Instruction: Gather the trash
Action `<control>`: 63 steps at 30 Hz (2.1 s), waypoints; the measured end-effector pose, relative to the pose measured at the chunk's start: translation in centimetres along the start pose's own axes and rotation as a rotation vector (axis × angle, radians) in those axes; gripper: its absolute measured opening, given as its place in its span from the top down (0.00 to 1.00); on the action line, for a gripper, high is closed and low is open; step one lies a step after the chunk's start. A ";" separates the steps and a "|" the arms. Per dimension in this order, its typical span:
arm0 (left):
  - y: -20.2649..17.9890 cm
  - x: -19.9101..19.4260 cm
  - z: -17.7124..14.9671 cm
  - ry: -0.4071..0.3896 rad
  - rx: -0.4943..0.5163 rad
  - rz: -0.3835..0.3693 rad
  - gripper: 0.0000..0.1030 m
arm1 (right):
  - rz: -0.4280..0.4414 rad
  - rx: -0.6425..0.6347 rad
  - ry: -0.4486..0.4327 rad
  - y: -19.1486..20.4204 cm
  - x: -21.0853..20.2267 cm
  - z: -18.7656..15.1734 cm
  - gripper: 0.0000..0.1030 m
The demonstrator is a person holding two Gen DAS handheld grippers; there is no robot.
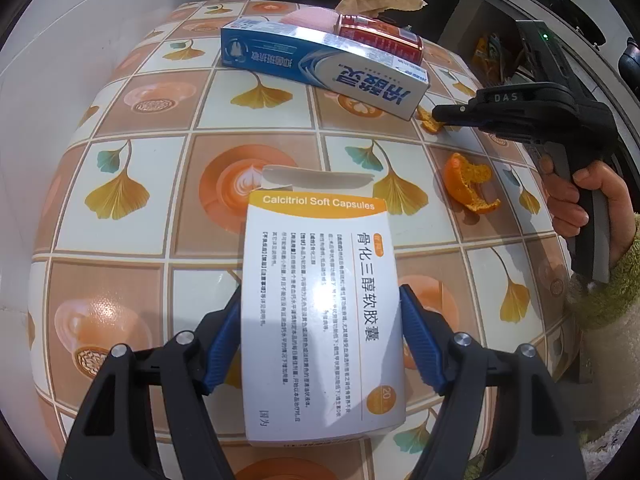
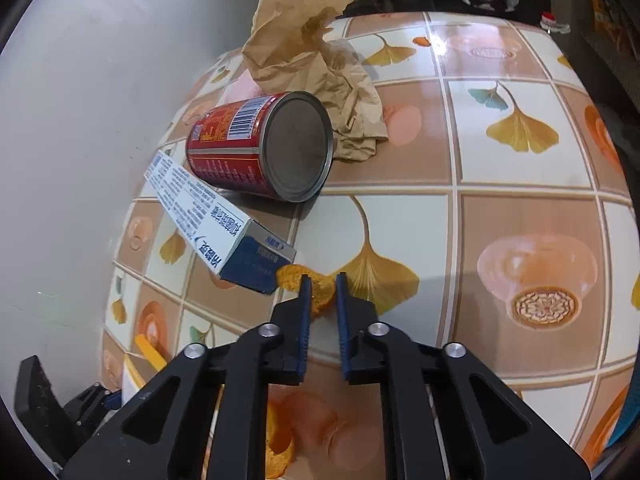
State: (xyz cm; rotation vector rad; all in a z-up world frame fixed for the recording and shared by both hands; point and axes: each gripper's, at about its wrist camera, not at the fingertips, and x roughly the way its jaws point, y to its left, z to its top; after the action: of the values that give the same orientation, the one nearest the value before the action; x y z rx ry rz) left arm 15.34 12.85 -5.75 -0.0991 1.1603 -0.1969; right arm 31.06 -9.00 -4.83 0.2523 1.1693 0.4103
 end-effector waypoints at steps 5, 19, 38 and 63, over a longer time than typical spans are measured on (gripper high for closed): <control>0.0 0.0 -0.1 -0.006 -0.003 -0.001 0.31 | -0.033 -0.035 -0.010 0.7 0.0 -0.3 0.99; 0.1 -0.1 -0.3 -0.019 0.000 -0.002 0.31 | 0.161 0.006 -0.077 0.9 -7.4 -4.0 1.00; 0.1 -0.1 -0.3 -0.023 -0.003 -0.001 0.31 | 0.098 -0.087 -0.073 3.0 -5.6 -6.8 0.75; 0.8 -0.4 -0.1 -0.038 -0.032 0.009 0.32 | 0.045 -0.075 0.011 2.2 -2.1 -7.4 0.95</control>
State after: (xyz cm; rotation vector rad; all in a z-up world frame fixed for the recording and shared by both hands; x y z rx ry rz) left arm 15.18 13.68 -5.58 -0.1255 1.1261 -0.1672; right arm 23.11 -8.09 -5.02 0.2120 1.1583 0.4950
